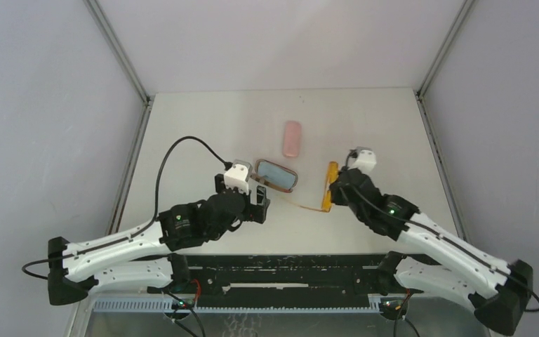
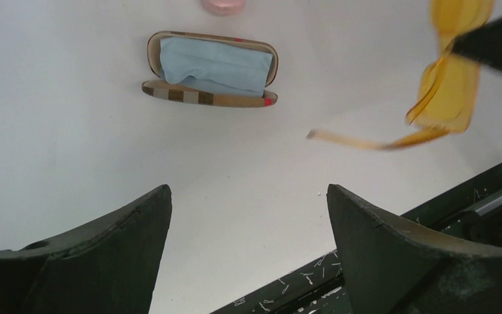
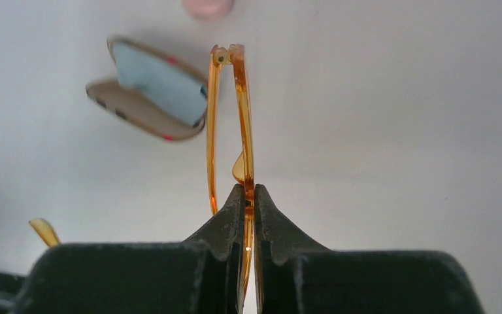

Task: Organize the sunglasses
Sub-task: Fold the sunglasses.

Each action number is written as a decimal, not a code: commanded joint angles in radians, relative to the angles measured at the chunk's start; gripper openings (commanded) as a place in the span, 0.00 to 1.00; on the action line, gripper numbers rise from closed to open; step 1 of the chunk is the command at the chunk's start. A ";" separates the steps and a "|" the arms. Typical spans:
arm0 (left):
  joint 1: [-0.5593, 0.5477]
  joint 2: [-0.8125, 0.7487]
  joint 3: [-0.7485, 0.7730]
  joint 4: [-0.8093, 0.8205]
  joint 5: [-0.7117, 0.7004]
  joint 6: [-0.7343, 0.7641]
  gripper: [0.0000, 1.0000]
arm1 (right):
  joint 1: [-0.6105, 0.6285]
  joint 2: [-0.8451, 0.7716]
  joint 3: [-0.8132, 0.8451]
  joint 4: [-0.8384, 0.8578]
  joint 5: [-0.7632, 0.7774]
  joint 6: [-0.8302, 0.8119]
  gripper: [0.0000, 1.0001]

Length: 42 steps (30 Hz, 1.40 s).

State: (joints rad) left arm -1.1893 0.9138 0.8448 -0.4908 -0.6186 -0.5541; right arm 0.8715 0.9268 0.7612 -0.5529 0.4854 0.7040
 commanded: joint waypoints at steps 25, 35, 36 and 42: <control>-0.068 0.255 0.176 -0.066 -0.100 0.025 0.93 | -0.042 -0.140 0.047 0.008 -0.211 -0.076 0.00; -0.067 0.316 0.276 -0.094 -0.102 0.066 0.93 | 0.046 -0.133 0.057 0.016 -0.240 -0.144 0.00; -0.067 0.331 0.294 -0.099 -0.093 0.074 0.93 | 0.057 -0.130 0.063 0.018 -0.245 -0.149 0.00; -0.067 0.438 0.419 -0.165 -0.053 0.103 0.92 | 0.136 -0.085 0.098 0.031 -0.262 -0.184 0.00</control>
State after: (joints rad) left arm -1.2526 1.2991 1.1519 -0.6182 -0.6937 -0.4908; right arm 0.9607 0.8242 0.7940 -0.5766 0.2432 0.5694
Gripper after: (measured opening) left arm 0.925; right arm 0.014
